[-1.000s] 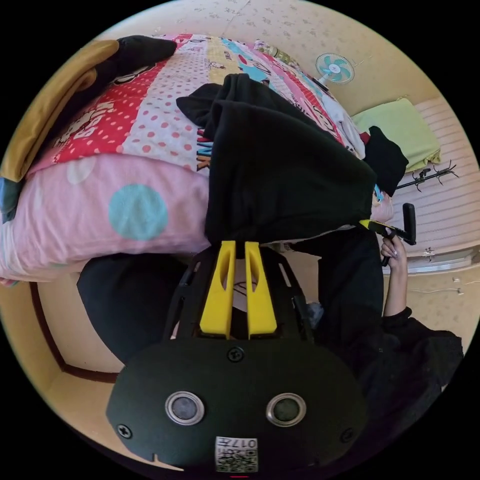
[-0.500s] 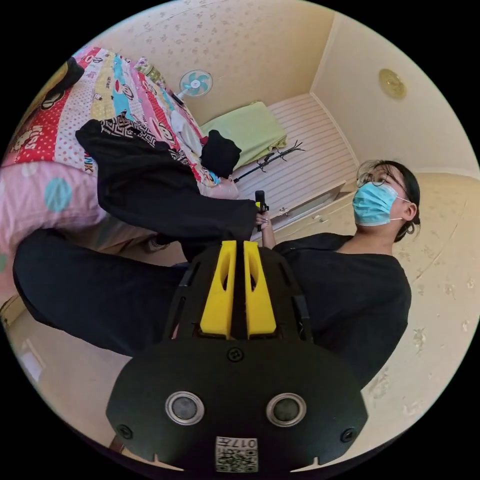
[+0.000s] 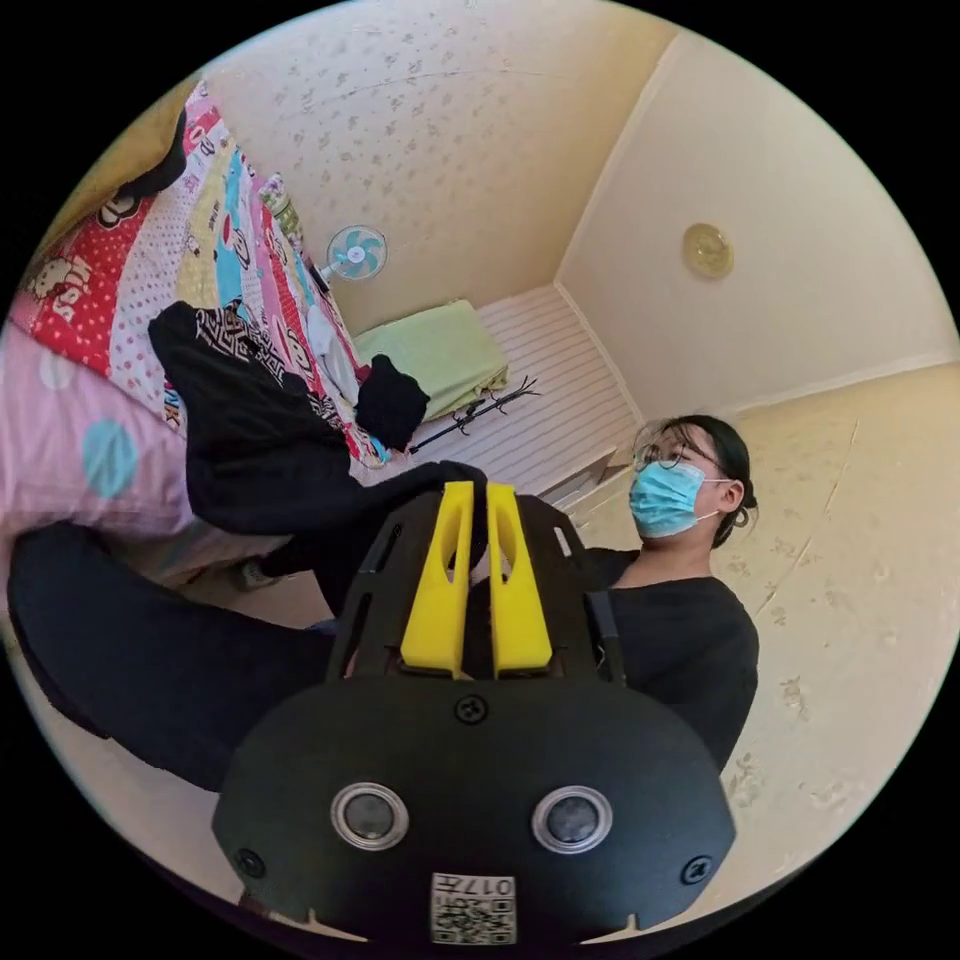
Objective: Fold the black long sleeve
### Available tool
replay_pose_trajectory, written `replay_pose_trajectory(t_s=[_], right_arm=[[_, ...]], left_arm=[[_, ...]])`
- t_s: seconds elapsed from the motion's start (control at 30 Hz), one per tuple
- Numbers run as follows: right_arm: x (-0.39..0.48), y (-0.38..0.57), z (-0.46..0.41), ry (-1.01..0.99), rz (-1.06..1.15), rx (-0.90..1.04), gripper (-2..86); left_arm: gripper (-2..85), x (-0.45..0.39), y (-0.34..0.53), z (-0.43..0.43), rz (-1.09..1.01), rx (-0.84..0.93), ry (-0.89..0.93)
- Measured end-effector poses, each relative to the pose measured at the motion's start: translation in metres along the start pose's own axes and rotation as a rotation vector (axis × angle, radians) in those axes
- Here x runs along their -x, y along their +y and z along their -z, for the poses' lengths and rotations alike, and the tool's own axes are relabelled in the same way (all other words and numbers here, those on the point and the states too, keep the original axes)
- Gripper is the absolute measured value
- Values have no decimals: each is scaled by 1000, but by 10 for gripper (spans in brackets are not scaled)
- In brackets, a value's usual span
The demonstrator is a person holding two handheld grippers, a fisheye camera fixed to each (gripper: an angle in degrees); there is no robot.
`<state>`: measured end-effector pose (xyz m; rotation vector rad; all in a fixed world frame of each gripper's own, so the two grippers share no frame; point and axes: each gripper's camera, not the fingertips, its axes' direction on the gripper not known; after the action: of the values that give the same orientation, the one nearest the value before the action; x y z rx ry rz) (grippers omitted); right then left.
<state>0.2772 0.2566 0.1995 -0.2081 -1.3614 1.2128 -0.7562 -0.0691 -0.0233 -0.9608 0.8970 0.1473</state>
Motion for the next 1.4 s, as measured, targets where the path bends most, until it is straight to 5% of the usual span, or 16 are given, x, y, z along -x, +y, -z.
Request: replay_pose_trajectory(t_s=[0.13, 0.2, 0.27, 0.33, 0.4, 0.57, 0.83, 1.07, 1.2, 1.3, 1.4], right_arm=[[-60, -86, 11, -5, -133, -235, 16], [-107, -115, 16, 48, -185, -425, 21], [-140, -116, 17, 58, -225, -508, 29], [-158, -107, 14, 127, -257, -504, 41], [-161, -87, 2, 247, -221, -392, 59], [-148, -19, -30, 502, -173, -194, 78], [-147, 17, -93, 591, -67, -119, 72], [-138, 14, -103, 625, -118, -131, 20], [-146, 32, -112, 813, -240, -81, 13], [-174, 46, -121, 866, -345, -60, 11], [-175, 53, -130, 864, -343, -91, 13]], left_arm=[[33, 60, -99, 3, 35, -127, 12], [49, 103, -131, 8, 89, -264, 61], [95, 164, -136, 16, 195, -542, 164], [113, 194, -125, 12, 246, -639, 224], [121, 202, -112, 3, 248, -608, 179], [116, 158, -67, -38, 120, -260, -445], [82, 130, -54, -131, 3, 12, -800], [49, 98, -53, -144, -67, -5, -696], [45, 89, -33, -150, -89, 82, -610], [43, 110, -10, -166, 17, 213, -781], [44, 116, -6, -164, 90, 165, -657]])
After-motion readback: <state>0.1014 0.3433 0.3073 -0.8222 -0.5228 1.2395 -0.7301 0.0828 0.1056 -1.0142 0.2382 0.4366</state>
